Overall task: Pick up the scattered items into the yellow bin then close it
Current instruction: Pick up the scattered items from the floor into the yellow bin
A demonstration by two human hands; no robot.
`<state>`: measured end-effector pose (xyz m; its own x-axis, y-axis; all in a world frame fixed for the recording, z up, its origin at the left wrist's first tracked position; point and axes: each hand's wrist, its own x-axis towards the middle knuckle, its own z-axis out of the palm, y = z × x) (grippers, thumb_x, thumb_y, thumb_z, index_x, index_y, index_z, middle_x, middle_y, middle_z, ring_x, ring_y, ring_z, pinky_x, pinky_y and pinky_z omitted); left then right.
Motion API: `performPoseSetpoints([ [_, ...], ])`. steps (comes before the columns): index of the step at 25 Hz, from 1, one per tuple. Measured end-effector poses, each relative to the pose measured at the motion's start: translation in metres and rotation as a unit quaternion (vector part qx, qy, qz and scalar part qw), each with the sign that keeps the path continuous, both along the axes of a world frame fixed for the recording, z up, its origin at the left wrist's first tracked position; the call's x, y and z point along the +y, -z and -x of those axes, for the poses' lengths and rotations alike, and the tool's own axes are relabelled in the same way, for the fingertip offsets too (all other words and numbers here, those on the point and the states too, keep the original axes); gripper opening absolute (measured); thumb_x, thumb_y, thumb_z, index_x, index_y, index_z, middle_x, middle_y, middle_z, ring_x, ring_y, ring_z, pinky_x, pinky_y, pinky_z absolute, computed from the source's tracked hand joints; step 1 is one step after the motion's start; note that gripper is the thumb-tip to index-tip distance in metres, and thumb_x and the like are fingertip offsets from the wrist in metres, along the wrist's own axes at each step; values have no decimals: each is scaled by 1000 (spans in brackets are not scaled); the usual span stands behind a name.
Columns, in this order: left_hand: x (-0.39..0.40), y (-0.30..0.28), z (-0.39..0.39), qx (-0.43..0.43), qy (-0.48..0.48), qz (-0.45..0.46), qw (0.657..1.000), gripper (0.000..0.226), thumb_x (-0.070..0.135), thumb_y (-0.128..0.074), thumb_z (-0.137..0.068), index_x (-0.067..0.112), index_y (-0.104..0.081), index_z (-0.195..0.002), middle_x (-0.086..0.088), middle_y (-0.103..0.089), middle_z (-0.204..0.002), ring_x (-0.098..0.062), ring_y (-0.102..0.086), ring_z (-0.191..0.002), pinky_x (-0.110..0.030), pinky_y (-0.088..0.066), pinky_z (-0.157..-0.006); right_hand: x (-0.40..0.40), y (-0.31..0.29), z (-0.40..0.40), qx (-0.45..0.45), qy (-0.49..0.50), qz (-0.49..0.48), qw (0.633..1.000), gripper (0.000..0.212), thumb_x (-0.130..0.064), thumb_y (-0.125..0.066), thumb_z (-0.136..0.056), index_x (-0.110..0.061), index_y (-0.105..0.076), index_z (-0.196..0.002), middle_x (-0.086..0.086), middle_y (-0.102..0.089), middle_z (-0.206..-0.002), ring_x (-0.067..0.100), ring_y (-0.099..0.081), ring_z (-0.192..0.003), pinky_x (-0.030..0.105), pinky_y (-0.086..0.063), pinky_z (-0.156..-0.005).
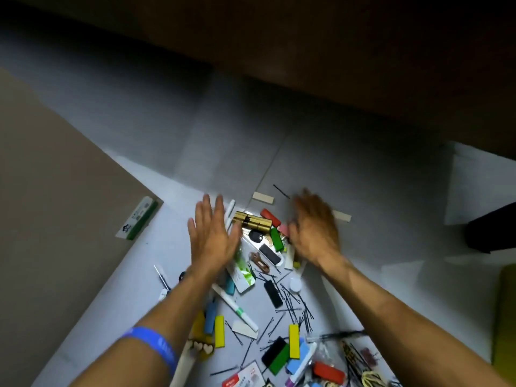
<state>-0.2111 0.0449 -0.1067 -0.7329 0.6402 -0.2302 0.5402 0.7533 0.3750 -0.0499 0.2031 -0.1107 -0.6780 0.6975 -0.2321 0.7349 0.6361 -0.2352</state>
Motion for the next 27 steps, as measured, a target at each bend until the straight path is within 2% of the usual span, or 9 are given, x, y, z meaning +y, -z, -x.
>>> performPoseSetpoints([
  [3, 23, -3, 3, -83, 26, 48, 995, 73, 58, -29, -98, 27, 3, -156, -2, 14, -163, -25, 9, -150, -50, 1, -120, 14, -9, -27, -39, 147, 71, 986, 66, -39, -34, -101, -17, -4, -156, 8, 5, -164, 32, 3, -150, 49, -5, -121],
  [6, 19, 2, -45, -66, 119, 28, 990, 65, 48, -25, -103, 22, 2, -156, -3, 13, -163, -22, 11, -150, -47, 3, -121, -29, -11, -46, 7, 50, 48, 998, 55, -24, -37, -103, -12, -21, -154, 9, -11, -163, 28, -10, -150, 40, -12, -122],
  [9, -3, -2, -89, -32, 141, -37, 989, 53, 33, -31, -104, 15, -25, -153, -7, -25, -160, -25, -19, -148, -44, -14, -121, -68, -12, -66, 26, 12, 22, 999, 55, -5, -55, -92, -13, -42, -144, 7, -39, -152, 25, -36, -138, 32, -32, -114],
  [11, -9, -7, -97, -11, 125, -65, 990, 38, 30, -38, -101, 17, -51, -135, -7, -57, -133, -26, -48, -124, -41, -38, -104, -68, -13, -72, 8, 2, 18, 1000, 44, -4, -58, -89, -14, -56, -131, 4, -54, -133, 22, -48, -115, 29, -44, -96],
  [13, -9, -14, -97, 20, 118, -77, 990, 26, 30, -43, -99, 18, -62, -112, -3, -64, -108, -24, -55, -101, -37, -44, -85, -65, -17, -78, -6, -17, 18, 1000, 32, -14, -54, -93, -16, -60, -124, 3, -57, -122, 20, -49, -105, 30, -44, -88],
  [16, 18, -23, -72, 25, 109, -89, 990, 29, 28, -47, -97, 20, -58, -123, -4, -55, -130, -21, -47, -117, -37, -43, -96, -59, -26, -81, 1, -28, 50, 998, 31, -24, -50, -91, -18, -60, -119, 2, -59, -119, 19, -49, -103, 30, -41, -87],
  [19, 76, -27, -29, 34, 175, 9, 984, 60, 34, -48, -97, 23, -26, -152, -9, -17, -161, -31, -18, -146, -47, -25, -115, -34, -36, -72, 46, -27, 50, 997, 43, -28, -50, -91, -17, -52, -133, 5, -52, -138, 23, -49, -121, 33, -40, -101],
  [22, 96, -17, -16, 23, 269, 132, 954, 66, 42, -35, -101, 19, -7, -156, -10, 1, -164, -31, -2, -150, -51, -15, -118, -2, -33, -32, 51, -51, 31, 997, 59, -26, -45, -96, -13, -28, -151, 8, -23, -161, 26, -28, -144, 37, -27, -115],
  [27, 18, -3, -54, -10, 293, 128, 947, 59, 41, -18, -104, 27, 7, -155, -2, 17, -163, -23, 21, -147, -43, 2, -120, 15, -15, 35, -28, -123, 85, 988, 60, -34, -31, -104, -14, -10, -156, 3, -2, -165, 21, -7, -150, 35, -12, -120],
])
